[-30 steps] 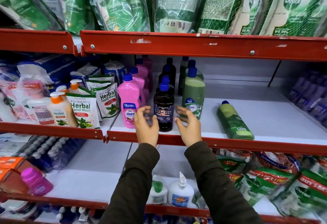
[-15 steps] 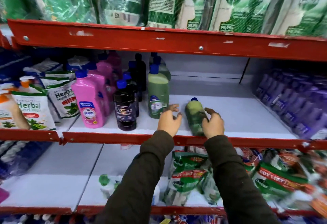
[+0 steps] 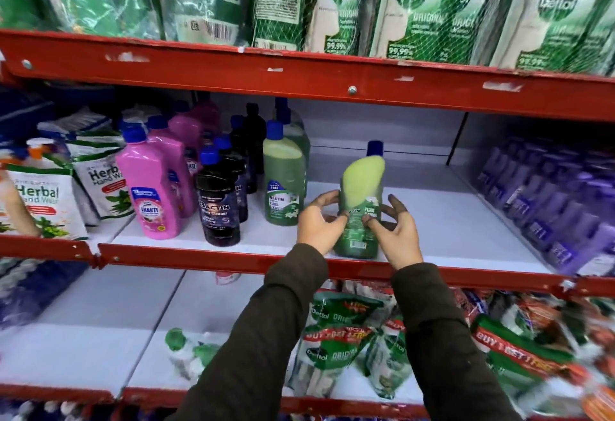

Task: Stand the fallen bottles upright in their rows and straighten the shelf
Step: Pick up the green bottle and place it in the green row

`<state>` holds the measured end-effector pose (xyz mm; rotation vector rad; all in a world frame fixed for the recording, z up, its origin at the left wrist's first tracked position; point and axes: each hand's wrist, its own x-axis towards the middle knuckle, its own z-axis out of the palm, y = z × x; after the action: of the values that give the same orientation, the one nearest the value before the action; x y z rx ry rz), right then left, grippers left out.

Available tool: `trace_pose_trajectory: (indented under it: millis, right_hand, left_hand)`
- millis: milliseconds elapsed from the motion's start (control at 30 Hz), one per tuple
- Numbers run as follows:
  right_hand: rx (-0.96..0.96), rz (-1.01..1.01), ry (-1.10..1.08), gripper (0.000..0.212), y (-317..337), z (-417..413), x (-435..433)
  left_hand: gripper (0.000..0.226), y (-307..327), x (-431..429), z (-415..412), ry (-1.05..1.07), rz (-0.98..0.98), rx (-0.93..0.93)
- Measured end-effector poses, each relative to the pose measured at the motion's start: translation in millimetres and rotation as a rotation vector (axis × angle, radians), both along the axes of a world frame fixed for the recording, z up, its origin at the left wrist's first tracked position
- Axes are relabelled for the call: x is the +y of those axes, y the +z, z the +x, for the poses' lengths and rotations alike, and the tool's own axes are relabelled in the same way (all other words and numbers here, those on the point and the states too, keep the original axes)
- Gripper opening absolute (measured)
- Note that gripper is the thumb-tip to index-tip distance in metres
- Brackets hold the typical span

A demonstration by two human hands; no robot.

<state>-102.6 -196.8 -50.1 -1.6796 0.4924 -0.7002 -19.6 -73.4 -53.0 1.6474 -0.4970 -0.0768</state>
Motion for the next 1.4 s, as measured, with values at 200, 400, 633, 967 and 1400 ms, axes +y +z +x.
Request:
trace_pose_trajectory:
  millis: [200, 400, 633, 967, 1400]
  right_hand:
    - [-0.14, -0.075, 0.116, 0.067, 8, 5, 49]
    - [-0.153, -0.072, 0.213, 0.065, -2, 32, 99]
    - [-0.223, -0.049, 0.238, 0.059, -3, 45, 116]
    - [-0.151, -0.109, 0.172, 0.039, -18, 46, 113]
    - [0.0, -0.167, 0.421, 0.057, -13, 43, 104]
  left_hand:
    - [0.05, 0, 55, -3, 0.097, -0.094, -0.171]
    - [0.053, -10, 107, 9, 0.181, -0.139, -0.148]
    - [0.043, -15, 127, 19, 0.189, -0.135, -0.15]
    - [0.023, -24, 119, 11, 0.252, -0.091, -0.195]
    - [0.049, -12, 125, 14, -0.075, 0.002, -0.105]
